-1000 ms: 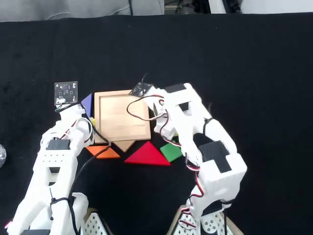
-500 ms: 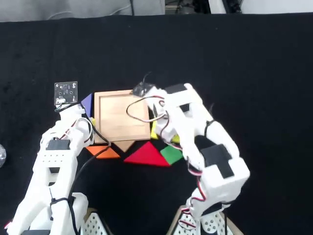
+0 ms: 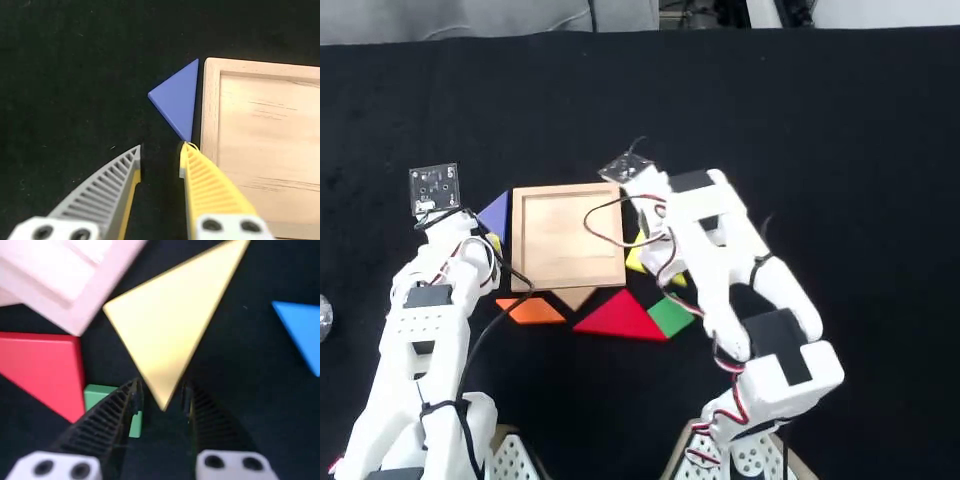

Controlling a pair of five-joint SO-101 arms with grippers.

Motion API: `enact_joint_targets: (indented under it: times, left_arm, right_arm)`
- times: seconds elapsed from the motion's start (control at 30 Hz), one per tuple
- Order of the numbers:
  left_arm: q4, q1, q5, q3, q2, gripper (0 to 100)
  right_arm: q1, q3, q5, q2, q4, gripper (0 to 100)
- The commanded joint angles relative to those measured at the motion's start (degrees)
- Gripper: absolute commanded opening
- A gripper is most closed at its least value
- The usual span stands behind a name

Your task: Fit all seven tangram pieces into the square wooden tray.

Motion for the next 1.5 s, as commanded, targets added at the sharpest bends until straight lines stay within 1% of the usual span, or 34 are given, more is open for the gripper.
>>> enact_joint_targets:
  times: [0.0, 0.07, 0.1, 0.23, 0.3, 0.4, 0.53, 0.67, 0.77, 0.93, 1.03, 1.2, 1.37, 1.47]
  left_arm:
    - [-1.05, -0.31, 0.53, -0.57, -0.62, 14]
    - [-1.05, -0.31, 0.53, -0.57, -0.62, 14]
    - [-1.05, -0.31, 0.53, -0.57, -0.62, 14]
    - [-1.14, -0.31, 0.53, -0.57, -0.62, 14]
    - [-1.23, -0.22, 0.53, -0.57, -0.62, 14]
    - [-1.14, -0.22, 0.53, -0.57, -0.62, 14]
    - [-1.14, -0.22, 0.53, -0.57, -0.62, 14]
    - [-1.14, -0.13, 0.62, -0.57, -0.62, 14]
    - [-1.05, -0.13, 0.62, -0.48, -0.62, 14]
    - [-1.05, 0.04, 0.62, 0.13, -0.62, 14]
    - [-1.05, 1.36, 0.62, 0.22, -0.62, 14]
    - [-1.05, 2.59, 0.62, 0.13, -0.62, 14]
    - [-1.05, 10.42, 0.18, 0.4, -0.62, 14]
    - [-1.14, 10.07, -2.11, 0.31, -0.62, 14]
  right_arm:
    - [1.49, -0.31, 1.41, 0.31, -0.97, 13.5]
    - [1.23, -0.13, 1.67, -0.04, 0.09, 13.9]
    - [1.23, -0.48, 1.85, -0.48, 1.14, 15.6]
    - [0.97, -0.22, 1.58, -3.3, 1.49, 31.8]
    - [-0.18, -0.22, -0.79, -4.44, 0.18, 37.4]
    - [-2.2, -0.04, -5.8, -4.35, -0.97, 36.1]
    - [-5.63, 0.04, -7.56, -4.09, -1.58, 32.3]
    - [-8.35, 0.13, -12.66, -4.0, -6.51, 31.9]
    - [-8.53, -0.31, -15.38, -2.59, -8.88, 31.9]
    - [-8.44, -5.76, -17.58, 5.14, -8.53, 31.9]
    - [-8.44, -8.22, -17.93, 9.1, -8.26, 31.9]
    - [-7.82, -11.21, -19.87, 9.36, -5.36, 31.9]
    - [-7.12, -11.21, -19.78, 9.71, -6.95, 31.9]
    - [-6.15, -10.86, -19.78, 9.8, -7.38, 31.9]
